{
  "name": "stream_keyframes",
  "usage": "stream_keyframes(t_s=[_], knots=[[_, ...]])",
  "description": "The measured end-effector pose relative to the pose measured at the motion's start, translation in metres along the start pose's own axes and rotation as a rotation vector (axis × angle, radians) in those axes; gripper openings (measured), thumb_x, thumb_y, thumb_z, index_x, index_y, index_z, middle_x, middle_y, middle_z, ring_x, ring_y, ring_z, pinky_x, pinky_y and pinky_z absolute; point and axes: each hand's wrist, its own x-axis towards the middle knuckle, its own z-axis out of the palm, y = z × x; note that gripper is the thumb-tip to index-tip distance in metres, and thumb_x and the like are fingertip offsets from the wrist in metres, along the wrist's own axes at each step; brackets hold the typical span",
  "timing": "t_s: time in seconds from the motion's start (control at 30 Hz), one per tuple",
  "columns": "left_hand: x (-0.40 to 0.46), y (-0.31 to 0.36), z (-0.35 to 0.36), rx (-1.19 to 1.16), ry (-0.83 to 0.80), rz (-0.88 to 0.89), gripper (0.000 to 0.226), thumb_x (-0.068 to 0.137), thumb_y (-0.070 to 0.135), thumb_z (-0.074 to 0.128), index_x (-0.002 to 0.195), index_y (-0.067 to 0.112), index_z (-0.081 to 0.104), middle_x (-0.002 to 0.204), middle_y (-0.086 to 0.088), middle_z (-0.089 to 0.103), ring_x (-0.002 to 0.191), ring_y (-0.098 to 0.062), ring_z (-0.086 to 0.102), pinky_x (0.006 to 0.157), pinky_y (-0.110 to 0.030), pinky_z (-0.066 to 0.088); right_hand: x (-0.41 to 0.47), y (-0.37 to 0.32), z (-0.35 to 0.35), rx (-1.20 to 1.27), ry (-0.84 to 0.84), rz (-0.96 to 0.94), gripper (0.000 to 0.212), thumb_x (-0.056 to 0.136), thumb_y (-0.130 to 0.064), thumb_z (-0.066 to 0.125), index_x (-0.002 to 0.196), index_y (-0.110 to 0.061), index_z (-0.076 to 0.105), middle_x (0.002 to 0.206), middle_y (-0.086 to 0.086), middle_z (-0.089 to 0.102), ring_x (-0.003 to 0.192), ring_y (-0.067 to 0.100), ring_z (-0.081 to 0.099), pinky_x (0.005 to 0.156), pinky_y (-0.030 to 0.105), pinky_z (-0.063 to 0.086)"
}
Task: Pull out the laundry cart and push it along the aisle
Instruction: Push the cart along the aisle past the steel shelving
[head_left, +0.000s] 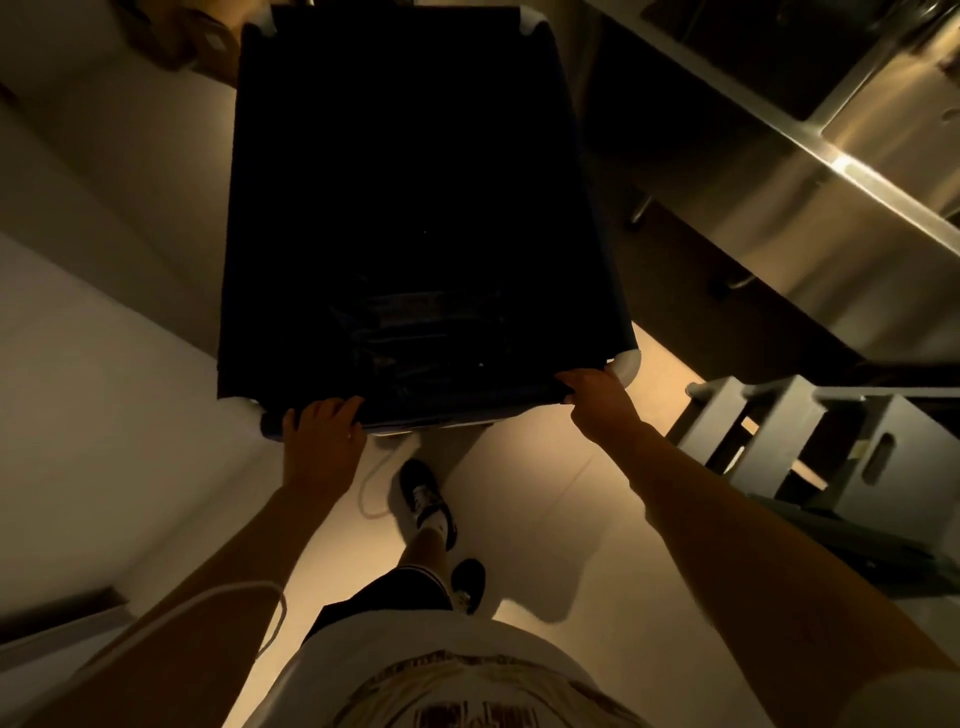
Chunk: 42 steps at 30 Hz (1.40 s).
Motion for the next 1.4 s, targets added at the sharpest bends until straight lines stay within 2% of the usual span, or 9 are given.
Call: stream_keyframes(t_s=[0.63, 0.9, 1.1, 1.23, 1.4], knots=[[0.106, 0.035, -0.026, -0.056, -0.01, -0.171, 0.042, 0.1, 0.027, 0.057, 0.141, 0.021, 0.059, 0.132, -0.011, 0.065, 0.128, -0.038, 0.055, 0.115, -0.059, 0.031, 0.159, -0.022, -0.08, -0.081, -0.078, -0.083, 0.049, 0.095, 0.002, 0.057, 0.141, -0.013, 0.056, 0.142, 0.013, 0.057, 0.135, 0.034, 0.051, 0.117, 0.04, 0.041], [0.152, 0.045, -0.037, -0.071, -0.02, -0.266, 0.044, 0.099, 0.028, 0.056, 0.143, 0.021, 0.057, 0.134, -0.011, 0.064, 0.129, -0.037, 0.054, 0.115, -0.059, 0.033, 0.233, -0.026, -0.107, -0.153, -0.113, -0.206, 0.048, 0.095, -0.001, 0.058, 0.14, -0.017, 0.057, 0.137, 0.01, 0.06, 0.13, 0.032, 0.053, 0.112, 0.042, 0.045], [0.187, 0.061, -0.046, -0.104, -0.031, -0.417, 0.046, 0.101, 0.029, 0.054, 0.146, 0.025, 0.053, 0.144, -0.007, 0.058, 0.141, -0.034, 0.044, 0.117, -0.065, 0.025, 0.291, -0.032, -0.13, -0.193, -0.141, -0.32, 0.043, 0.096, -0.008, 0.061, 0.137, -0.017, 0.058, 0.131, 0.01, 0.065, 0.126, 0.031, 0.057, 0.113, 0.042, 0.044], [0.21, 0.062, -0.049, -0.147, -0.022, -0.459, 0.045, 0.101, 0.027, 0.053, 0.146, 0.025, 0.053, 0.145, -0.007, 0.057, 0.142, -0.034, 0.043, 0.118, -0.067, 0.022, 0.327, -0.039, -0.144, -0.239, -0.171, -0.381, 0.041, 0.097, -0.012, 0.06, 0.137, -0.02, 0.058, 0.131, 0.009, 0.065, 0.125, 0.03, 0.058, 0.11, 0.042, 0.047], [0.238, 0.059, -0.062, -0.152, -0.074, -0.499, 0.046, 0.104, 0.029, 0.044, 0.15, 0.029, 0.047, 0.151, -0.003, 0.052, 0.145, -0.03, 0.039, 0.12, -0.064, 0.02, 0.366, -0.052, -0.156, -0.268, -0.187, -0.429, 0.04, 0.098, -0.012, 0.058, 0.137, -0.022, 0.058, 0.129, 0.008, 0.066, 0.122, 0.029, 0.06, 0.108, 0.041, 0.048]])
